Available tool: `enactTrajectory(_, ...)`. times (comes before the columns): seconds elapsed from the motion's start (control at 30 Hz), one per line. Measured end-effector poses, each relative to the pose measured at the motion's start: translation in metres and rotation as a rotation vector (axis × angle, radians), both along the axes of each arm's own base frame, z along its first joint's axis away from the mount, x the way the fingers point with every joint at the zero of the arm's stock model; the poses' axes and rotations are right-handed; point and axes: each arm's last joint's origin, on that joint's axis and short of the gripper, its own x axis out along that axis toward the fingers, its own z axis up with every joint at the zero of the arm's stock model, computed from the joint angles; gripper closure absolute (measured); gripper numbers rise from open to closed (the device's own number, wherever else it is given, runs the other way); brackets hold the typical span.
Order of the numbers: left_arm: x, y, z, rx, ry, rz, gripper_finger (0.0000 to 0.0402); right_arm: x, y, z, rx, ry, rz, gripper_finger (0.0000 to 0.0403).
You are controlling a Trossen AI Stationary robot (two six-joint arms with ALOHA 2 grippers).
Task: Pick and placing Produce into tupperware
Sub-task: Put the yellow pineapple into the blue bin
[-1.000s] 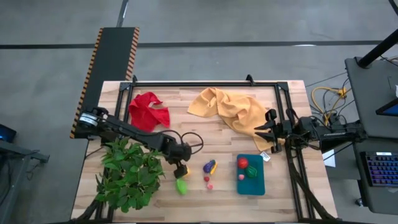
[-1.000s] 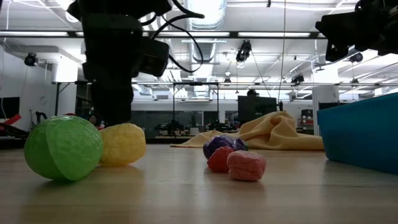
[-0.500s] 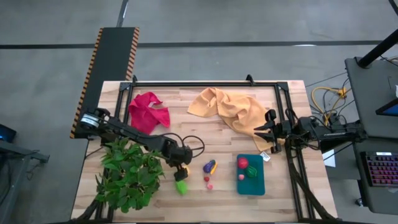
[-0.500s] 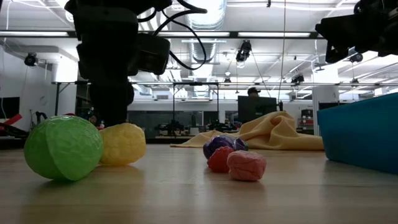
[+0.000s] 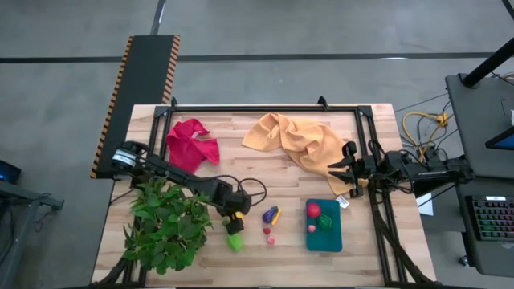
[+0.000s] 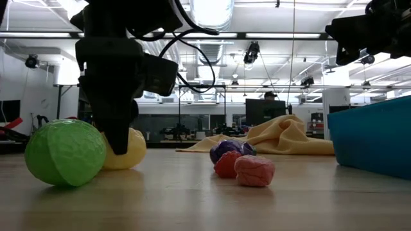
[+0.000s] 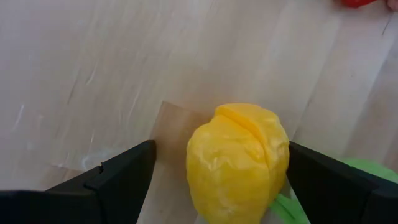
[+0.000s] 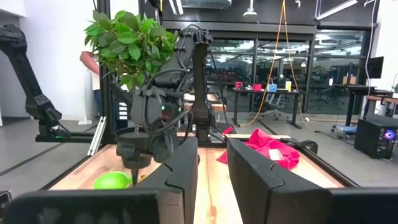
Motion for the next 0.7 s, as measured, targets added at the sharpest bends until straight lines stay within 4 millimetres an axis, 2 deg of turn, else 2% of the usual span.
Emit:
enactTrajectory(0.27,-0.0005,-0.0003,-0.0011,0.0,0.003,0.001,0.0068,0.0,0.0,0.0,0.0,0.0,0.0,0.0335)
enactTrajectory(0.53,-0.0004,-0.0002,-0.0018,0.013,0.001,0.005,0.0068,0.0,0.0,-0.0001,0.0,0.001,0.0,0.0325)
enactTrajectory(0.7,-0.0007,0.0,-0.0023,0.02,0.002,0.005,0.0089,0.0,0.0,0.0,0.0,0.0,0.0,0.0325)
